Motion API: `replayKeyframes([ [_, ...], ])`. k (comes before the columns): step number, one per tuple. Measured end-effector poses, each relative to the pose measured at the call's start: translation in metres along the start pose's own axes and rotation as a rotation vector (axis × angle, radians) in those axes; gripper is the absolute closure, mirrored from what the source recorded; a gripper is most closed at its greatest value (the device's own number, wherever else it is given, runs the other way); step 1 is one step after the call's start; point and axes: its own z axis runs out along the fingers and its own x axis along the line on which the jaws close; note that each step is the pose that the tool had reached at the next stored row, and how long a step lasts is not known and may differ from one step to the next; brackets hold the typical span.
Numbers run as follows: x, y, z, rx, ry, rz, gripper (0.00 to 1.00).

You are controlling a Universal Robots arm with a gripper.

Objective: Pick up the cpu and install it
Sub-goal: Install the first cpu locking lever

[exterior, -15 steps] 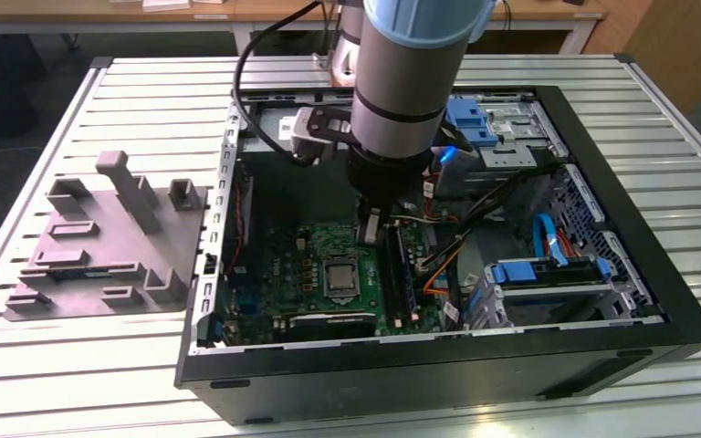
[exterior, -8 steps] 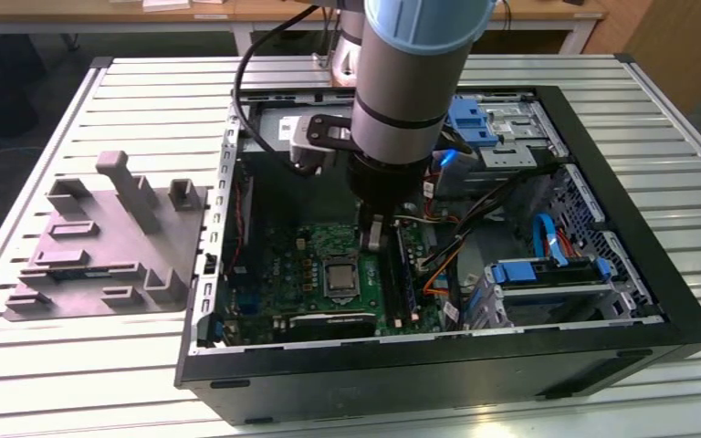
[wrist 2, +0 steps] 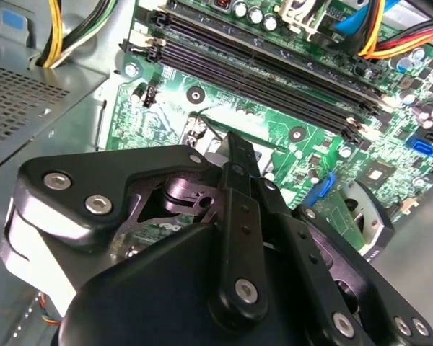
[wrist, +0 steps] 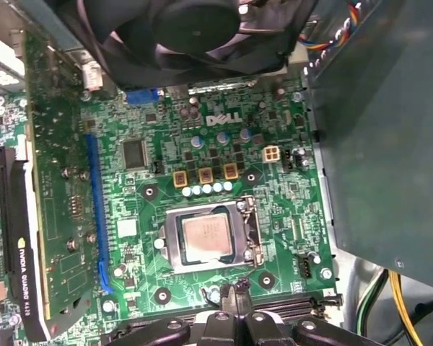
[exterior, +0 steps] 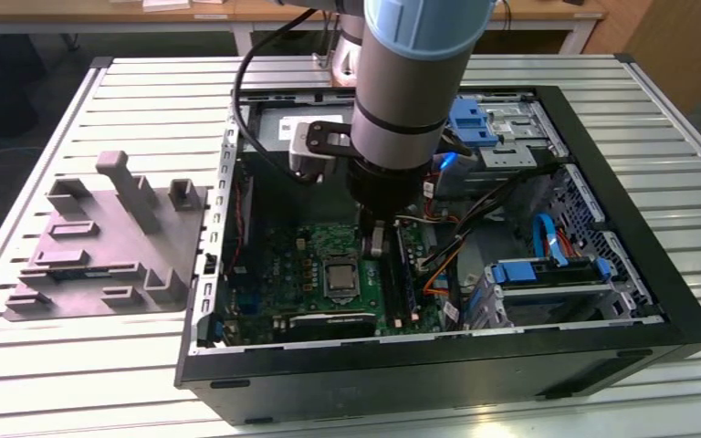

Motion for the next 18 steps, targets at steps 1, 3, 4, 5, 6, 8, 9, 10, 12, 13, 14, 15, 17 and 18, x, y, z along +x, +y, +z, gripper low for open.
replayKeyframes([
  [1, 0.0002, 0.0000, 0.0001, -0.0001, 0.0006, -0.007, 0.89],
  [3, 0.0005, 0.0000, 0.0003, -0.0002, 0.0022, -0.020, 0.89],
  [4, 0.0008, 0.0000, 0.0006, -0.0002, 0.0030, -0.025, 0.89],
  [5, 0.0016, 0.0000, 0.0007, -0.0002, 0.0035, -0.028, 0.89],
  [6, 0.0019, 0.0000, 0.0009, -0.0002, 0.0035, -0.029, 0.89],
  [8, 0.0019, -0.0001, 0.0009, -0.0002, 0.0035, -0.029, 0.89],
  [9, 0.0019, -0.0001, 0.0009, -0.0002, 0.0037, -0.029, 0.89],
  [10, 0.0019, -0.0001, 0.0009, -0.0001, 0.0039, -0.029, 0.89],
  [12, 0.0019, -0.0001, 0.0009, -0.0001, 0.0040, -0.029, 0.89],
  [13, 0.0019, -0.0001, 0.0009, -0.0001, 0.0040, -0.029, 0.89],
  [14, 0.0019, -0.0001, 0.0010, -0.0001, 0.0040, -0.029, 0.89],
  [15, 0.0019, -0.0001, 0.0010, -0.0001, 0.0040, -0.029, 0.89],
  [17, 0.0019, -0.0001, 0.0010, -0.0001, 0.0040, -0.029, 0.89],
  [18, 0.0019, -0.0001, 0.0010, -0.0001, 0.0041, -0.029, 0.89],
])
